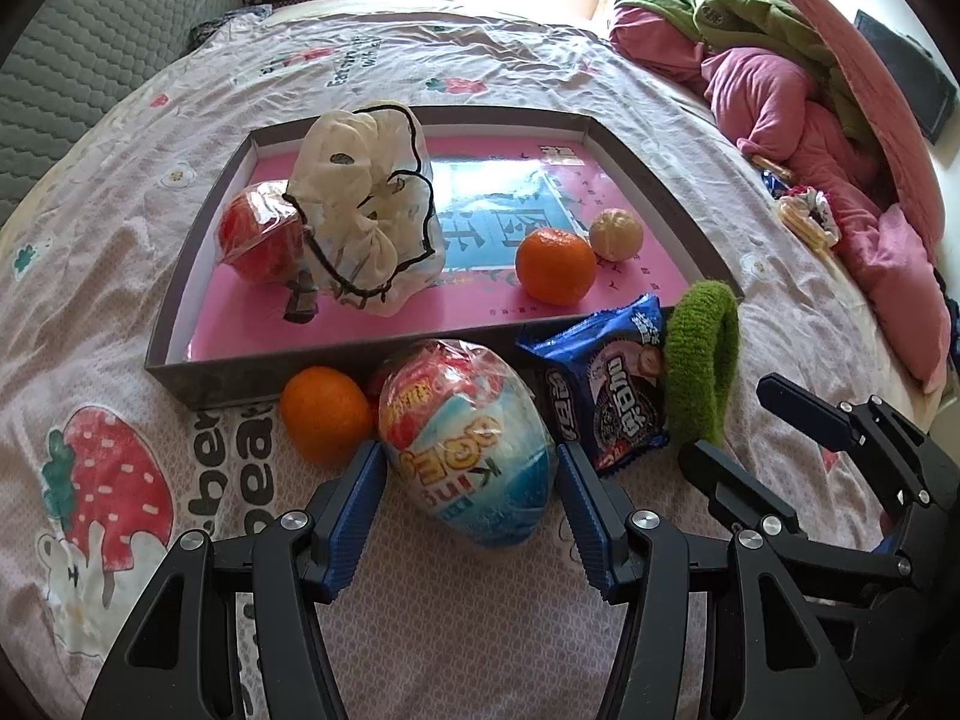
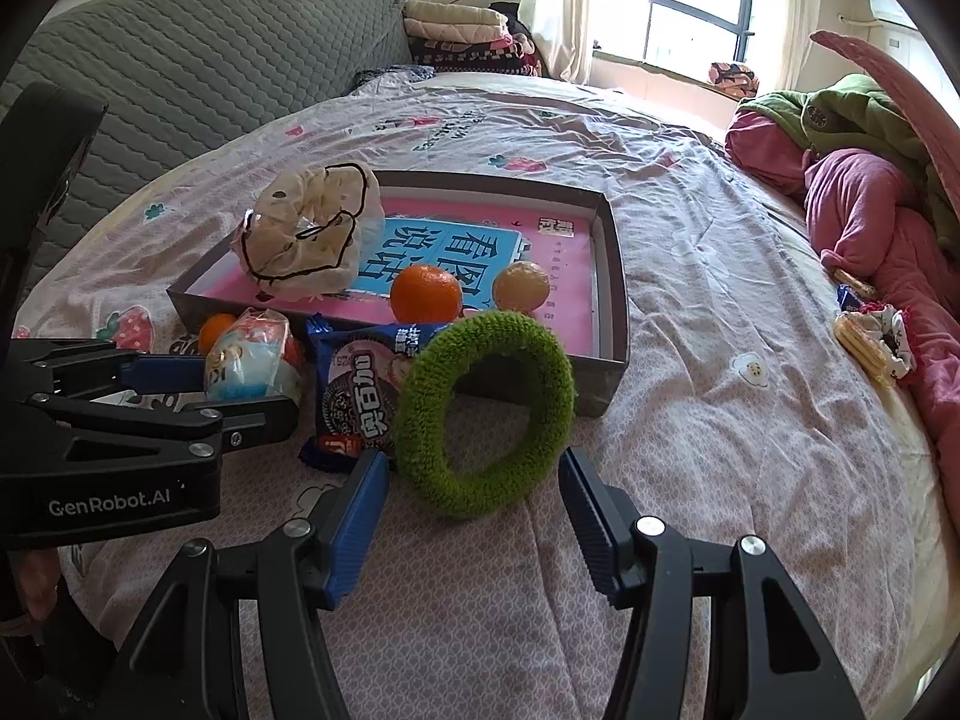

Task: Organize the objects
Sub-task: 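Move right tool to the green fuzzy ring while left tool approaches the large wrapped Kinder egg, then close right tool on the green ring while left tool grasps the large Kinder egg, then lift the Kinder egg with left tool while right tool lifts the green ring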

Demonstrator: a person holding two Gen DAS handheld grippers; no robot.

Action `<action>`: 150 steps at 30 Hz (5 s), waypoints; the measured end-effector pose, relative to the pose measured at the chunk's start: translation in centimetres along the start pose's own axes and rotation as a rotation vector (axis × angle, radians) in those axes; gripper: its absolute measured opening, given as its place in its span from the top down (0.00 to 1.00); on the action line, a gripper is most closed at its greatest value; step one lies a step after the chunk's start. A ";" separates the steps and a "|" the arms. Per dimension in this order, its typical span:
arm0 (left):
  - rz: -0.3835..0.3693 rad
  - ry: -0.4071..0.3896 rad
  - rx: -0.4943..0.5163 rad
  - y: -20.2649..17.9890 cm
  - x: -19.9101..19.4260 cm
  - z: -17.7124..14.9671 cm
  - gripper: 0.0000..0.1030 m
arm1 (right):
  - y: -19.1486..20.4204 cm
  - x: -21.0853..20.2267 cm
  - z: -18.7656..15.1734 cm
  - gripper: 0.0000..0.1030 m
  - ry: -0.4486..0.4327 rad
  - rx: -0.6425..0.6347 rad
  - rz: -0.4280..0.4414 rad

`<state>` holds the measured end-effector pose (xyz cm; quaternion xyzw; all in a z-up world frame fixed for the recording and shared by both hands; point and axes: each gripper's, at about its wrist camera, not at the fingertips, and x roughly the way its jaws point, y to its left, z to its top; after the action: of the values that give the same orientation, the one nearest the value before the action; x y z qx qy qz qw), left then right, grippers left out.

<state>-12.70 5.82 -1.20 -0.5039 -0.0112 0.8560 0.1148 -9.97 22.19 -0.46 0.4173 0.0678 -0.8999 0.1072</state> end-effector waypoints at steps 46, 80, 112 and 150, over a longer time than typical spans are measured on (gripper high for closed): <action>-0.034 -0.065 0.004 -0.4 -2.6 0.1 0.43 | -0.4 -1.5 0.7 0.84 -0.073 0.023 0.061; -0.020 -0.205 0.026 -1.4 -9.9 0.8 0.43 | 2.3 -7.9 3.3 0.84 -0.194 -0.069 0.026; -0.019 -0.238 0.033 -1.1 -9.8 4.1 0.43 | 1.9 -7.4 6.0 0.84 -0.222 -0.085 0.015; 0.013 -0.338 0.024 -0.2 -11.3 12.6 0.43 | -2.0 -6.9 11.8 0.84 -0.288 -0.093 -0.033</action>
<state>-18.32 4.88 14.74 -0.3513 -0.0168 0.9294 0.1118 -14.82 22.54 12.45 0.2772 0.1001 -0.9480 0.1200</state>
